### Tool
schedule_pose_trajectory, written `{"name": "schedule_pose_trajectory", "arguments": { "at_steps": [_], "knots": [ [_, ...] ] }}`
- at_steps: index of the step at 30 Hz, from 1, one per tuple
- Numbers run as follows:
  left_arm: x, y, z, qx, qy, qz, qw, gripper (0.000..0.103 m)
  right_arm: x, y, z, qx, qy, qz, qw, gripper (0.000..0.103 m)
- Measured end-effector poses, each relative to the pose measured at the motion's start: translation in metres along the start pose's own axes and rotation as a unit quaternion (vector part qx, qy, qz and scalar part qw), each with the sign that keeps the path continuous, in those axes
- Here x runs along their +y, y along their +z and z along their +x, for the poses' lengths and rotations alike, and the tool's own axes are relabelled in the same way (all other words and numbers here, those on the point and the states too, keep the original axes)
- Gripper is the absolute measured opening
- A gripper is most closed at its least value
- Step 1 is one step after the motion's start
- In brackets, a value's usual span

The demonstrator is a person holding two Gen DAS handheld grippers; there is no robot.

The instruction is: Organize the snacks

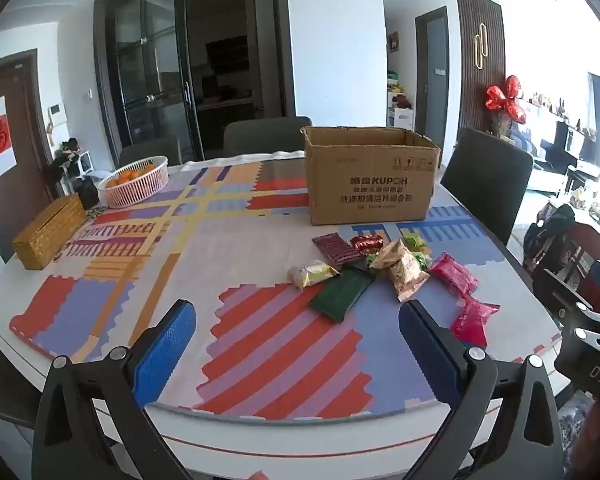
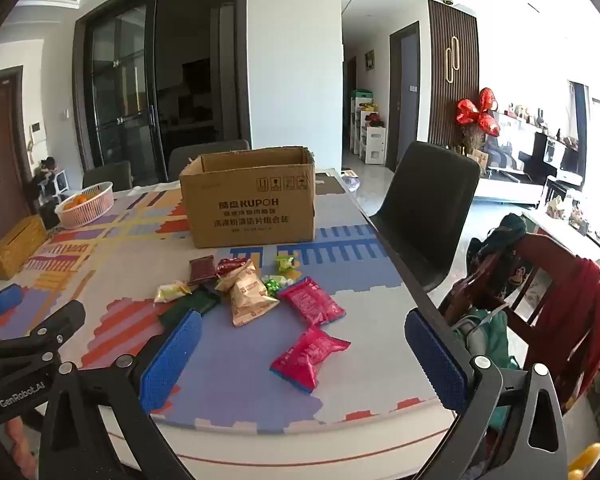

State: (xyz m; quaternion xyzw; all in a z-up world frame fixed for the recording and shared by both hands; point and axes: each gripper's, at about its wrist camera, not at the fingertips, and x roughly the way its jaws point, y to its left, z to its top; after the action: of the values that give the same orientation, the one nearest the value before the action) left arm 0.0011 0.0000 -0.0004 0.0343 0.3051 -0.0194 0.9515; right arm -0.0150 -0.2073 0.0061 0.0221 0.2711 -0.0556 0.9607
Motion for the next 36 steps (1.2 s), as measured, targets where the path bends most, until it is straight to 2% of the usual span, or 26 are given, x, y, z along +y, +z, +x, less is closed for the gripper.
{"name": "schedule_pose_trajectory", "arguments": {
  "at_steps": [7,11,20,36],
  "knots": [
    [0.003,-0.004,-0.011,-0.014,0.017,-0.012,0.9997,0.103,0.002,-0.001,-0.002,-0.002,0.002,-0.002,1.000,0.103],
    [0.010,-0.002,-0.015,-0.022,0.014,-0.021,0.9995,0.103,0.003,0.002,-0.007,-0.006,0.004,-0.003,1.000,0.103],
    [0.009,0.000,-0.023,-0.051,0.018,-0.012,0.9985,0.103,0.004,0.003,-0.013,-0.018,0.004,-0.004,1.000,0.103],
    [0.007,0.001,-0.025,-0.054,0.012,-0.009,0.9985,0.103,0.003,0.005,-0.015,-0.020,0.000,-0.001,1.000,0.103]
  ]
}}
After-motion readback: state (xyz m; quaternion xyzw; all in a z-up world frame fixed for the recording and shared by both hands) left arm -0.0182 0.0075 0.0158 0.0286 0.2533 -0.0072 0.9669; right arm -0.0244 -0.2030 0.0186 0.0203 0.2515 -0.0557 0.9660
